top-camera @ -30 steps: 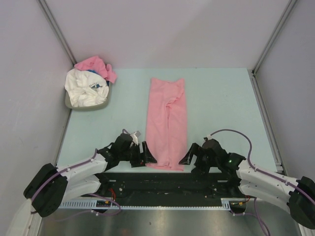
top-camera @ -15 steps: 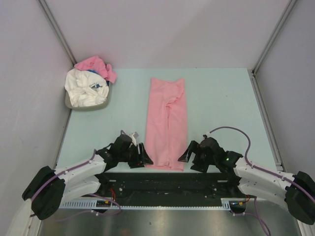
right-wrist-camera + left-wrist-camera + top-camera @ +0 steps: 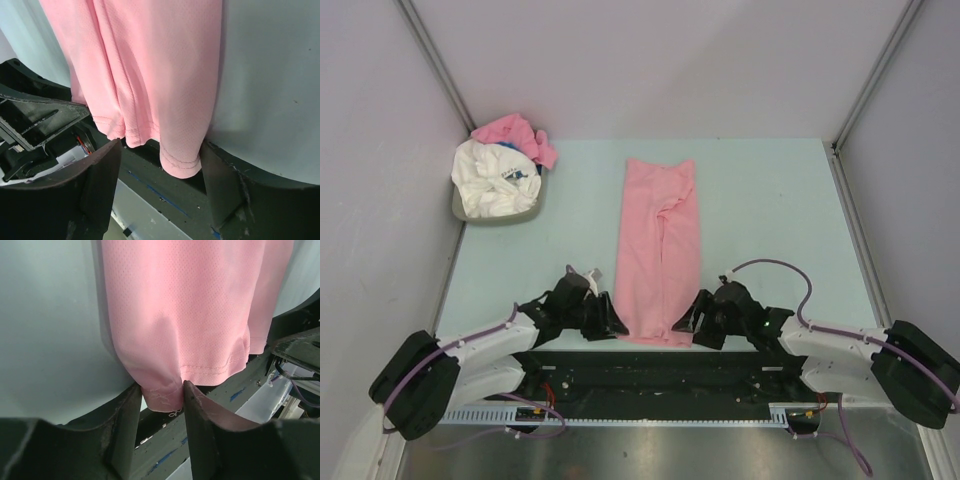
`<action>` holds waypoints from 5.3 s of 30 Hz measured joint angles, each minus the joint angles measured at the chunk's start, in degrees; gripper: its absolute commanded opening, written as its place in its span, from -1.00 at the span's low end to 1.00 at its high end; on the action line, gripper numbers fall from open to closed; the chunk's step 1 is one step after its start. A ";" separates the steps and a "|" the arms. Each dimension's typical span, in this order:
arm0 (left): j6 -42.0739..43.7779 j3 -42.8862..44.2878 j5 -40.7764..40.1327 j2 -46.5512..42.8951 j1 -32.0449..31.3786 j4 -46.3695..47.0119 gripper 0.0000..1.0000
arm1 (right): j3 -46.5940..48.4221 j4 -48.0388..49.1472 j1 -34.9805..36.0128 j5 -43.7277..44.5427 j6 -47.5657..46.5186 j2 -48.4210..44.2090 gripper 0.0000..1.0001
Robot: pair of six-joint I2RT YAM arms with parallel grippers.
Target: Fold and stack the t-shirts
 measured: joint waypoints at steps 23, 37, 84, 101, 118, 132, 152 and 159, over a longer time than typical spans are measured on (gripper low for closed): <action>2.19 1.95 1.29 3.91 2.97 -1.33 -1.00 | 0.04 8.15 1.53 -0.26 0.70 10.21 -1.00; 8.07 17.70 -5.14 3.82 3.58 -16.35 -0.99 | 9.92 -6.40 -0.63 3.08 -7.30 3.78 -1.00; 12.63 56.24 -4.81 38.49 13.66 -19.10 -0.99 | 37.59 -2.67 -29.38 -11.13 -22.45 35.08 -1.00; 13.70 67.63 -3.26 53.20 17.77 -19.56 1.00 | 48.59 1.92 -34.80 -13.60 -21.94 51.39 0.91; 12.24 47.23 -4.22 30.86 20.85 -12.68 1.00 | 53.40 -6.34 -28.39 0.48 -31.52 35.87 0.99; 11.93 34.45 -6.08 26.69 12.17 -10.58 0.99 | 34.40 -12.44 -38.07 -6.78 -36.81 27.76 0.99; 9.73 37.40 -5.84 37.05 12.39 -4.98 0.19 | 26.45 1.01 -40.04 -24.59 -35.91 32.28 0.94; 8.59 37.57 -5.33 38.69 12.39 -3.02 -0.18 | 25.92 3.52 -40.04 -25.92 -35.69 33.07 0.93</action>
